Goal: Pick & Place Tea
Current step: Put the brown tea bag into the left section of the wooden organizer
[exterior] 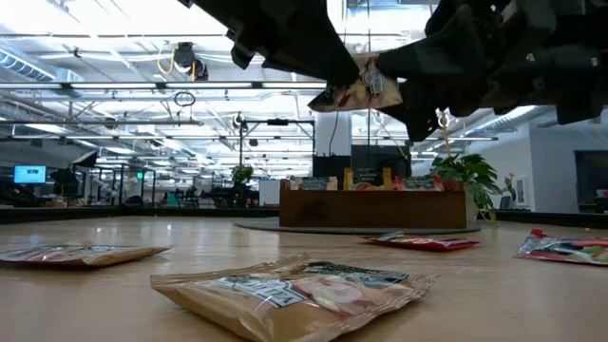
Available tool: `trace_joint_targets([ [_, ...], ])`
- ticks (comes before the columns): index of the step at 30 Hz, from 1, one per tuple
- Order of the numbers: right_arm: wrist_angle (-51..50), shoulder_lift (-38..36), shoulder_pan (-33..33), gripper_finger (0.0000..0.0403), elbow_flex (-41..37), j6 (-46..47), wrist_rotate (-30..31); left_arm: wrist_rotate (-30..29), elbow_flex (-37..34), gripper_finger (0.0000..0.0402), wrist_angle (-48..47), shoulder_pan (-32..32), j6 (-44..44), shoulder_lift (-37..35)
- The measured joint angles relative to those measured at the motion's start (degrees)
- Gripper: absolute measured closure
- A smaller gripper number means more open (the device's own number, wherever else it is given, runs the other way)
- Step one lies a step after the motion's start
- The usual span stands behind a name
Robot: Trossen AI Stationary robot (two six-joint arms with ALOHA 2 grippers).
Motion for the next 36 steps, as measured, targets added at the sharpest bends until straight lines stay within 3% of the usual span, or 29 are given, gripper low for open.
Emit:
trace_joint_targets([
  [4,-0.12,0.0,0.0,0.0241,0.0,-0.34,-1.04,0.67,0.0,0.0388,0.41,0.2,0.24,0.0],
  [8,-0.05,0.0,-0.11,0.0326,0.0,-2.17,-3.02,1.15,0.0,0.0396,0.47,0.29,0.23,0.0],
  [11,-0.37,-0.01,-0.11,0.0385,0.0,-5.23,-3.17,1.17,0.0,0.038,0.41,0.33,0.35,0.0],
  [21,-5.48,0.02,-0.09,0.0393,-3.01,-9.17,-3.12,1.15,0.0,0.0294,0.74,-0.97,3.99,-0.11],
  [26,-0.17,0.01,0.78,0.0391,-8.27,-14.17,-3.54,1.15,0.0,0.0247,0.44,-2.06,3.27,-0.11],
  [33,12.26,-0.04,4.62,0.0393,-10.85,-27.45,-11.99,1.5,0.0,0.0177,0.39,-1.75,-4.25,-0.11],
  [36,10.86,-0.04,5.44,0.0393,-10.03,-30.35,-11.95,6.09,0.0,0.0148,0.58,-0.33,-7.78,-0.11],
])
